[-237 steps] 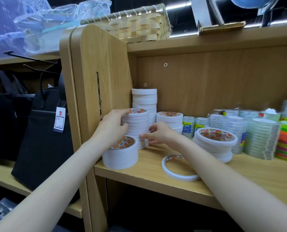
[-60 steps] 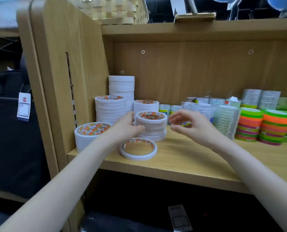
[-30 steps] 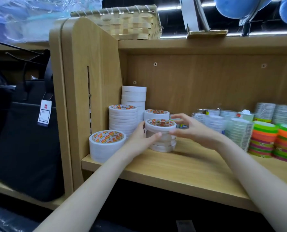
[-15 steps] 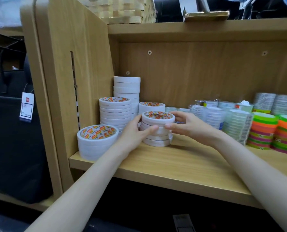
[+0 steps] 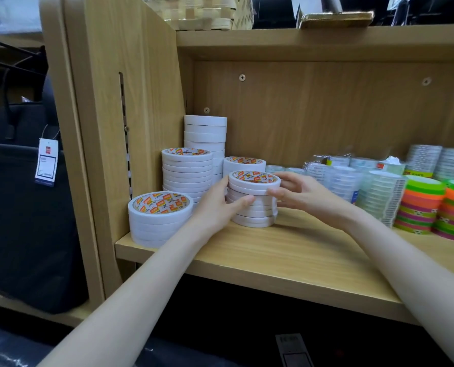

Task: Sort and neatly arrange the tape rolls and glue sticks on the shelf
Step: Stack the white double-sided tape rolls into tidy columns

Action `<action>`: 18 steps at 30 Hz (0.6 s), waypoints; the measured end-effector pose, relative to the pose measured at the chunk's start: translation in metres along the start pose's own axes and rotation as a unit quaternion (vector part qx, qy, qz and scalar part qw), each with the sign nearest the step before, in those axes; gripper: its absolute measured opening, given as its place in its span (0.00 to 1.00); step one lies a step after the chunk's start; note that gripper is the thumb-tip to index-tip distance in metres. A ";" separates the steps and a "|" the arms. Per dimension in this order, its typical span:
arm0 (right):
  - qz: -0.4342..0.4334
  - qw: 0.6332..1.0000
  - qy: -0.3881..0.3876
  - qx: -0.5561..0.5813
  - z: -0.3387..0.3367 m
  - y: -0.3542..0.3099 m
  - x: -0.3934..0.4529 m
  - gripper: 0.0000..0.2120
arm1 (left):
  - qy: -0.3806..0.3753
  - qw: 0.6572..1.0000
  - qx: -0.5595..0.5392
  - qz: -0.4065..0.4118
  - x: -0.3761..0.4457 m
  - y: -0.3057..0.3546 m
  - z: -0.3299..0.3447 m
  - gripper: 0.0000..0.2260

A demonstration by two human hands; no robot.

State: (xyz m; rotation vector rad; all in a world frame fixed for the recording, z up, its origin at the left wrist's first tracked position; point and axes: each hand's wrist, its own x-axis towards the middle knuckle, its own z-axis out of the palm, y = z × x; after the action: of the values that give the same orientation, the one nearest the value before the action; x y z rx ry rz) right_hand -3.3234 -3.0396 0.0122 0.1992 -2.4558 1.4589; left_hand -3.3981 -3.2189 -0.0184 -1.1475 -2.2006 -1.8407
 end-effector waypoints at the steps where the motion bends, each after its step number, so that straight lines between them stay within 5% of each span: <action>1: -0.003 1.000 -0.008 -0.012 0.000 0.000 -0.001 0.21 | -0.006 1.000 0.010 0.005 0.000 0.000 0.000 0.21; 10: -0.009 0.999 0.014 0.033 0.006 0.001 0.002 0.12 | -0.006 0.999 -0.038 -0.029 0.000 0.004 0.000 0.18; 18: -0.011 0.999 0.022 0.025 0.007 0.004 0.004 0.15 | 0.017 0.999 -0.001 -0.042 0.001 0.005 0.001 0.20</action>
State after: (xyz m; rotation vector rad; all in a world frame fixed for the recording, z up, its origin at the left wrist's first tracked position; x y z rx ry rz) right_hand -3.3293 -3.0437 0.0068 0.2006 -2.3772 1.5005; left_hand -3.3959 -3.2175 -0.0134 -1.0306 -2.2619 -1.8787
